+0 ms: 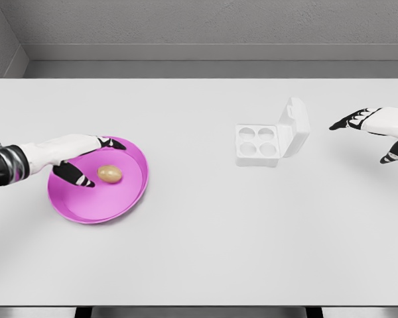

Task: Pack egg into the box and close the box lid

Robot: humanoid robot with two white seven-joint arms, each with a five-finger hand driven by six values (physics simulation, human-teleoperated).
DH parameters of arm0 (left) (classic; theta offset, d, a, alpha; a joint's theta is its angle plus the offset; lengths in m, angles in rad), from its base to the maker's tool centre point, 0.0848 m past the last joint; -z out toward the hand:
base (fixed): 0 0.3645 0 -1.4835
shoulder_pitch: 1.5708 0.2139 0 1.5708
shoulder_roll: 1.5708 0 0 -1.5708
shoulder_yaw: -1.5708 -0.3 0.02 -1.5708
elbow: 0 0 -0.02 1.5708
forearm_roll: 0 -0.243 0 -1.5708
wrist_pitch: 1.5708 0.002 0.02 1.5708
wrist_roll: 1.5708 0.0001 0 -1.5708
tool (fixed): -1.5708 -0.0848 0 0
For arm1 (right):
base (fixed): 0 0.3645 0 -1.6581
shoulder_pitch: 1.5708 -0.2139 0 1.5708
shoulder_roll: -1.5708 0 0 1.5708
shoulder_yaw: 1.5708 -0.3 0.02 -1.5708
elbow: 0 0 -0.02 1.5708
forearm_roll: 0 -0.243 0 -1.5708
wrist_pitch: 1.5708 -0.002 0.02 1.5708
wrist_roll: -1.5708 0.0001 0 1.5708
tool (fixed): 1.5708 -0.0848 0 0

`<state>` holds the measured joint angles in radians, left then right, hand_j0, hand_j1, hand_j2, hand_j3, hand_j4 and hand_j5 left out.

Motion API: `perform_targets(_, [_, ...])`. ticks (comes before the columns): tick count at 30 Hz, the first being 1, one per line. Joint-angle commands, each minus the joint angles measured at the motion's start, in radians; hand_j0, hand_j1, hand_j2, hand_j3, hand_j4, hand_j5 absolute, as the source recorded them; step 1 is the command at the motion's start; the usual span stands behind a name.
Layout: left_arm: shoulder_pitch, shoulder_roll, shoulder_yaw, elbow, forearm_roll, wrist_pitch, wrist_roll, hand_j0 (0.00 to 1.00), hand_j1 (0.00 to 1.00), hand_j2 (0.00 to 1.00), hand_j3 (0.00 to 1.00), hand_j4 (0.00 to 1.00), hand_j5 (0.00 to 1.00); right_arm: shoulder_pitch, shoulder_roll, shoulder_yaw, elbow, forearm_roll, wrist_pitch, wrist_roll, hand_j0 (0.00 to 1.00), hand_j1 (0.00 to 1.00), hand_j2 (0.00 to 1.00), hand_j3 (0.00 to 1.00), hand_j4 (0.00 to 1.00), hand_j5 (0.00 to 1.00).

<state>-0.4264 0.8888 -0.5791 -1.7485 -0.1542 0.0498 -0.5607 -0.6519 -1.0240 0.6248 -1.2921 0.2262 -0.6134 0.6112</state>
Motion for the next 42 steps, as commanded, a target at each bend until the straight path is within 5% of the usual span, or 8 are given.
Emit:
perform_targets(1, [0.000, -0.030, -0.001, 0.021, -0.005, 0.010, -0.001, 0.90, 0.90, 0.90, 0.90, 0.90, 0.90, 0.000, -0.001, 0.000, 0.000, -0.005, 0.003, 0.000, 1.00, 1.00, 1.00, 1.00, 1.00, 1.00])
perform_targets(26, [-0.002, -0.099, -0.027, 0.083, -0.062, 0.010, 0.001, 0.90, 0.90, 0.90, 0.90, 0.90, 0.90, 0.002, -0.004, -0.002, 0.004, -0.007, 0.003, 0.000, 1.00, 1.00, 1.00, 1.00, 1.00, 1.00])
perform_targets(36, [0.002, -0.096, -0.027, 0.081, -0.054, 0.013, -0.001, 0.70, 0.70, 0.70, 0.70, 0.70, 0.70, 0.003, -0.004, -0.002, 0.002, -0.007, 0.003, 0.000, 1.00, 1.00, 1.00, 1.00, 1.00, 1.00])
perform_targets(42, [0.005, -0.096, -0.027, 0.081, -0.051, 0.012, -0.001, 0.70, 0.70, 0.70, 0.70, 0.70, 0.70, 0.002, -0.002, -0.002, 0.000, -0.005, 0.003, 0.000, 1.00, 1.00, 1.00, 1.00, 1.00, 1.00])
